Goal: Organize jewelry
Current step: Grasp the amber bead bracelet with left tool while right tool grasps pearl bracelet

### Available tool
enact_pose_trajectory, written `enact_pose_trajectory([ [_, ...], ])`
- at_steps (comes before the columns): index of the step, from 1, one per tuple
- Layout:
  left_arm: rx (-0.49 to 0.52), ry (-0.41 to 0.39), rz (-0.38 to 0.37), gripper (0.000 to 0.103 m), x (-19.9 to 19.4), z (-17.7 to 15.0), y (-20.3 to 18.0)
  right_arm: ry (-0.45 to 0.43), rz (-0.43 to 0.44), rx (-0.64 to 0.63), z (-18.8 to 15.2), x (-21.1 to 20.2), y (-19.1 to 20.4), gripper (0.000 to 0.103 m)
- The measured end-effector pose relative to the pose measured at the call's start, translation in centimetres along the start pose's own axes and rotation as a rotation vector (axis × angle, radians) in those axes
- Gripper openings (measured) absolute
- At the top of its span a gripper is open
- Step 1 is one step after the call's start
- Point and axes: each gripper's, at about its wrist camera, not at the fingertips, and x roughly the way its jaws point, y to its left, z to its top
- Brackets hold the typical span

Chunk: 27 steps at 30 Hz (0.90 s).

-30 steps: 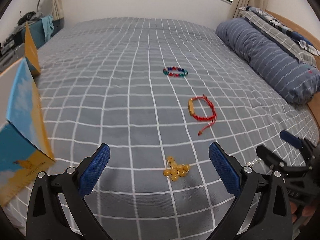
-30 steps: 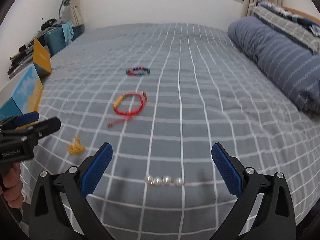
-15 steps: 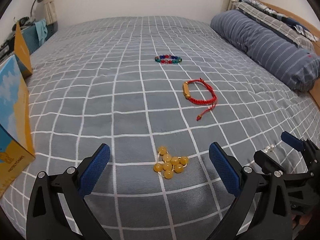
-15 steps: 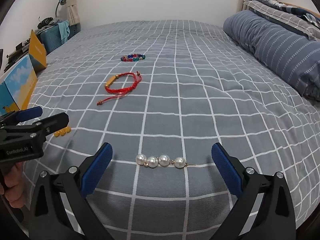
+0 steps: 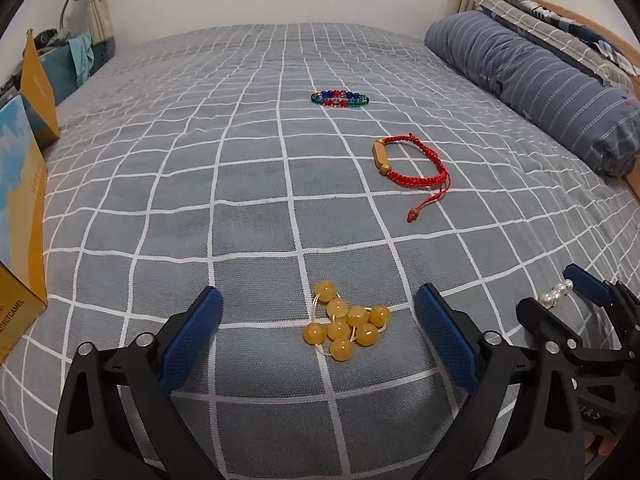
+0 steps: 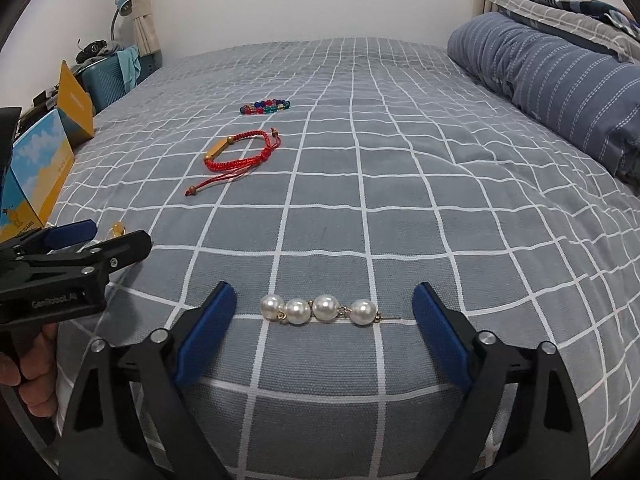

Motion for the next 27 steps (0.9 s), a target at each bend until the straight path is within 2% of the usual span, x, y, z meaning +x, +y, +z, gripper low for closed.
enact_pose_trajectory([
  [7, -0.004, -0.019, 0.015, 0.066, -0.1, -0.2, 0.2, -0.021, -0.01, -0.023, -0.1, 0.1, 0.4, 0.066],
  [9, -0.01, -0.024, 0.017, 0.055, -0.1, -0.3, 0.3, -0.03, -0.013, -0.031, -0.2, 0.0, 0.5, 0.06],
  [10, -0.011, -0.026, 0.016, 0.052, -0.2, -0.3, 0.4, -0.036, -0.015, -0.038, -0.2, 0.0, 0.6, 0.054],
  [12, -0.006, -0.029, 0.016, 0.039, -0.2, -0.3, 0.3, -0.046, -0.021, -0.056, -0.3, 0.0, 0.9, 0.047],
  [14, 0.003, -0.032, 0.022, 0.028, -0.3, -0.3, 0.1, -0.058, -0.025, -0.078, -0.3, -0.1, 1.2, 0.032],
  [17, 0.008, -0.035, 0.027, 0.018, -0.5, -0.4, 0.0, -0.076, -0.051, -0.105, -0.5, -0.2, 1.7, 0.025],
  [27, 0.011, -0.03, 0.024, 0.017, -0.8, -0.3, 0.1, -0.094, -0.056, -0.097, -0.6, -0.8, 1.7, 0.025],
])
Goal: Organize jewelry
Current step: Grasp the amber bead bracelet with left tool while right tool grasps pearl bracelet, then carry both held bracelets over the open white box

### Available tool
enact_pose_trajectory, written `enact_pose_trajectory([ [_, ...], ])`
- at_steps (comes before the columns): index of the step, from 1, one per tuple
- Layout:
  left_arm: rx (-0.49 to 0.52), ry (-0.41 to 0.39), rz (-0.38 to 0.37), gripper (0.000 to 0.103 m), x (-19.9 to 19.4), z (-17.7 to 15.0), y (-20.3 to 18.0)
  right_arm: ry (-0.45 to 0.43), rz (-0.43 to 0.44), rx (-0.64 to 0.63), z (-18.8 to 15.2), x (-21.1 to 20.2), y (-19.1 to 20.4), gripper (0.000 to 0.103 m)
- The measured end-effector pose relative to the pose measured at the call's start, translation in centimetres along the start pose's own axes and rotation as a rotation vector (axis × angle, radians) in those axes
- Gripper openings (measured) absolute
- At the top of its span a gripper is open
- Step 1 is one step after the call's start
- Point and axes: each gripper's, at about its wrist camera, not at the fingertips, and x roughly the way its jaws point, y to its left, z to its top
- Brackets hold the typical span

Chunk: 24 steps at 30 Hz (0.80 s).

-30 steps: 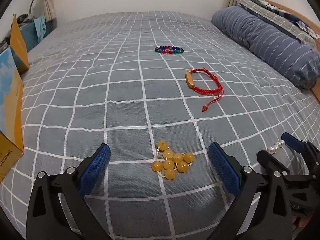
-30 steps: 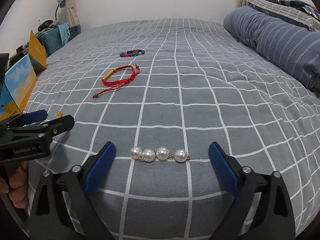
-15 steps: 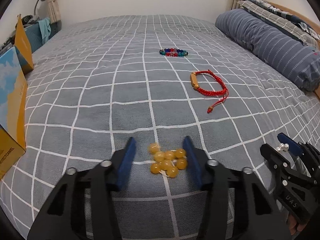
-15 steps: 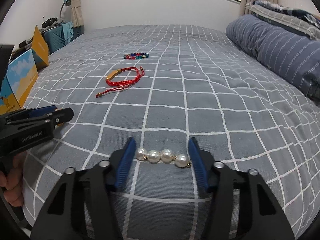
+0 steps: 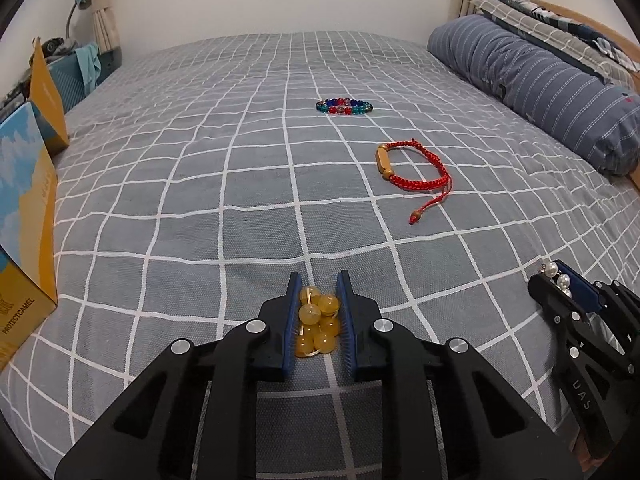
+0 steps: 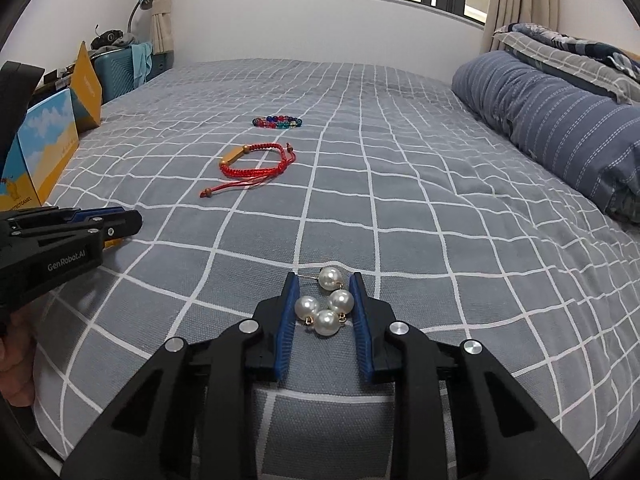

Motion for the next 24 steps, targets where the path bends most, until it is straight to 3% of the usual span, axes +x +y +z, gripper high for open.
enact_pose_trajectory([
  [16, -0.018, 0.023, -0.009, 0.015, -1.3, 0.5, 0.2, 0.018, 0.002, 0.058, 0.8, -0.7, -1.0, 0.025],
  [17, -0.018, 0.023, -0.01, 0.009, -1.3, 0.6, 0.3, 0.017, 0.0, 0.058, 0.9, -0.8, -1.1, 0.025],
  [24, -0.026, 0.027, -0.012, 0.009, -1.8, 0.9, 0.4, 0.018, -0.003, 0.071, 1.5, -1.1, -1.4, 0.025],
])
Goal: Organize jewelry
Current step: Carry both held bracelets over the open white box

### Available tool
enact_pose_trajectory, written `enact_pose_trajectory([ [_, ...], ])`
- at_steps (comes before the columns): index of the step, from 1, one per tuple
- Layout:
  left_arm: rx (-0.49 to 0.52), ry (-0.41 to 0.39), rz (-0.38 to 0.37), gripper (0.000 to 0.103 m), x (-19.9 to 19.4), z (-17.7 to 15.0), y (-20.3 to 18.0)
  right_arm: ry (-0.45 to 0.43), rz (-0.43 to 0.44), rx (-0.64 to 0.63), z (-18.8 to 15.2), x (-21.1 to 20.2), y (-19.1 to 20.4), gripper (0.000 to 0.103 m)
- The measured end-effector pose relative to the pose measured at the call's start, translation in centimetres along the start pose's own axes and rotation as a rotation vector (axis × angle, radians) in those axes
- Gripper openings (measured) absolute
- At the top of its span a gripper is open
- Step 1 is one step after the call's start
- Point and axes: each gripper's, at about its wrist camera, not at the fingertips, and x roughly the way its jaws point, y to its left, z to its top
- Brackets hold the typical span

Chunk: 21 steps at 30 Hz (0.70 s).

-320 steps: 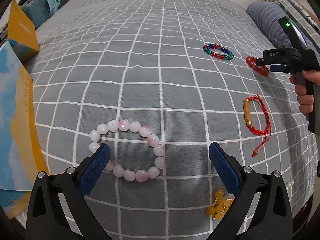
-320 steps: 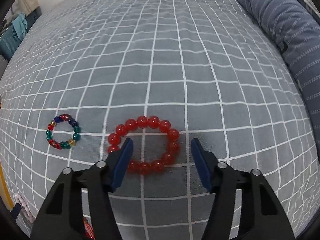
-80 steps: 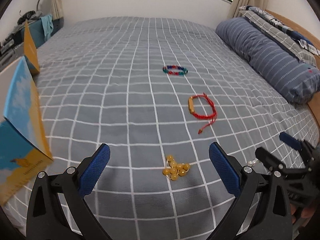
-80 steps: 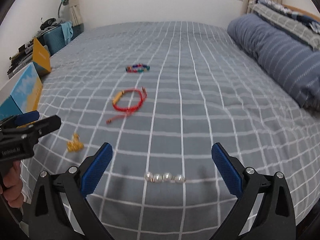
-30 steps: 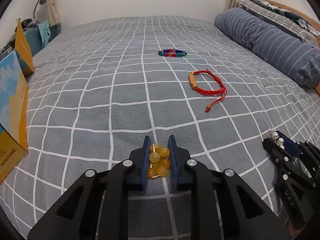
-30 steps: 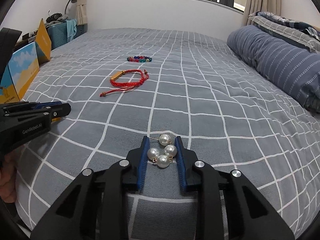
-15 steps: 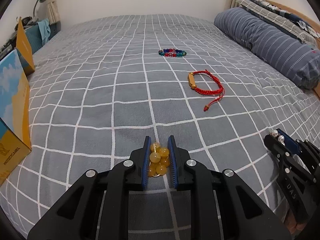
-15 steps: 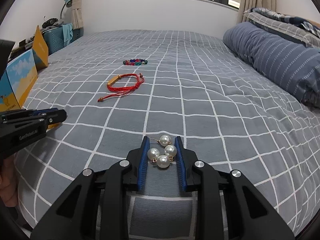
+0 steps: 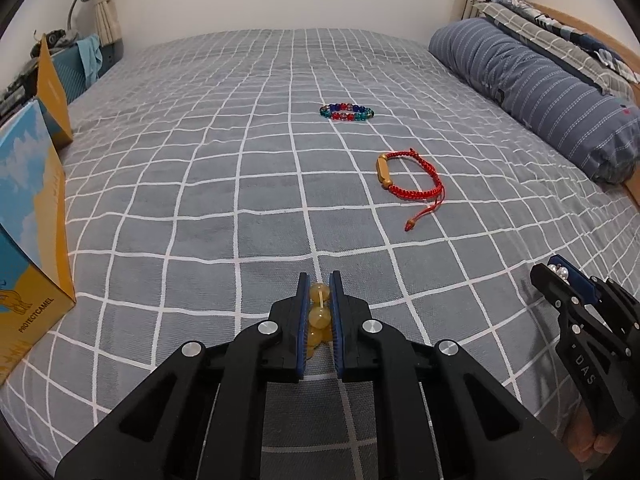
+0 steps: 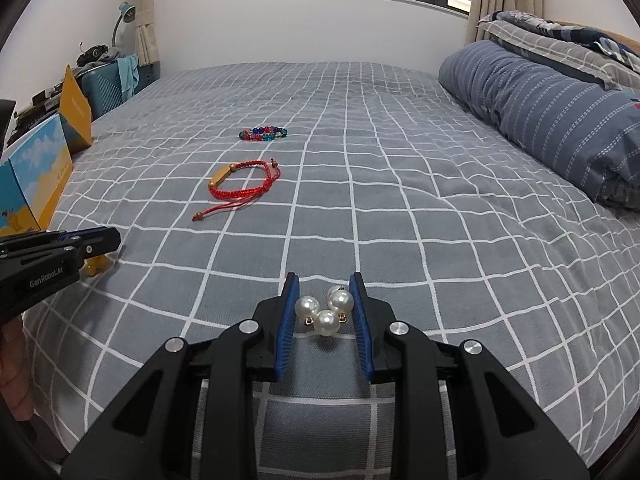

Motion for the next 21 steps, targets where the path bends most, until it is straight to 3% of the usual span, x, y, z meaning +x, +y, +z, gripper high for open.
enact_pose_trajectory([
  [21, -0.02, -0.031, 0.05, 0.009, -3.2, 2.3, 1.6, 0.012, -0.017, 0.027, 3.4, -1.1, -0.2, 0.025],
])
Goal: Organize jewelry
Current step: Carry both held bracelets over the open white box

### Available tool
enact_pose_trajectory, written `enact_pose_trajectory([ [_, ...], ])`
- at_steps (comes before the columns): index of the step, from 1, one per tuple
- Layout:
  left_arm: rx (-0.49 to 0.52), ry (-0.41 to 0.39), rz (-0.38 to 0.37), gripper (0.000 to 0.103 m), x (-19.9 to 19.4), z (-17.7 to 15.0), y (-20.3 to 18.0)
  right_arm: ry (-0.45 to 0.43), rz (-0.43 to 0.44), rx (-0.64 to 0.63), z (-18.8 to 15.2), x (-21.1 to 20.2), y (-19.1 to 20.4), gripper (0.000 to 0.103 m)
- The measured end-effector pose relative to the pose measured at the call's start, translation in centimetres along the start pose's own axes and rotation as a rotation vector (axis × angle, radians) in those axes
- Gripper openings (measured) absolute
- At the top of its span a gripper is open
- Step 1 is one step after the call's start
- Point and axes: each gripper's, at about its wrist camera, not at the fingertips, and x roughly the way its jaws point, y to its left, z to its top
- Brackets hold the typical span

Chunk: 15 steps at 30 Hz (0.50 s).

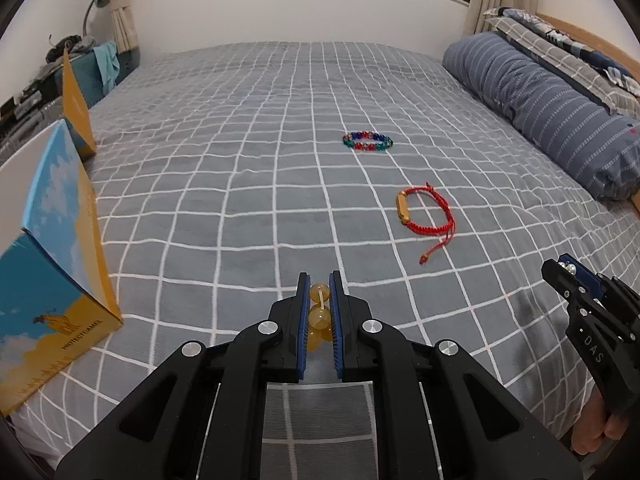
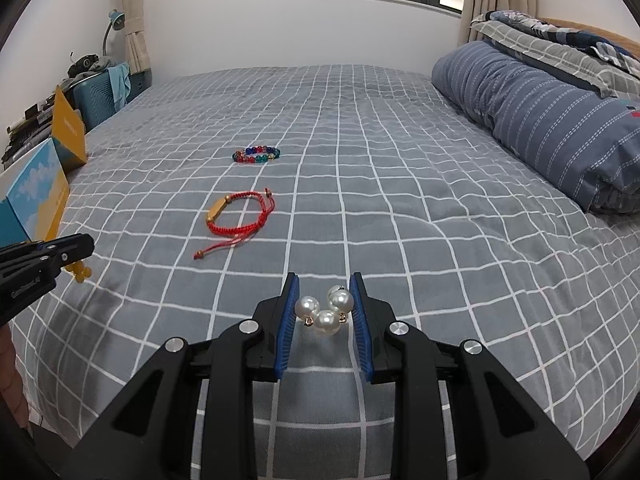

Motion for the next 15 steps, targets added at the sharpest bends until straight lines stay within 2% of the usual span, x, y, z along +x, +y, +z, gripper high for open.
enact_pose_trajectory([
  [15, -0.034, -0.045, 0.068, 0.009, -2.3, 3.0, 2.0, -0.011, 0.028, -0.007, 5.1, -0.9, 1.6, 0.025],
])
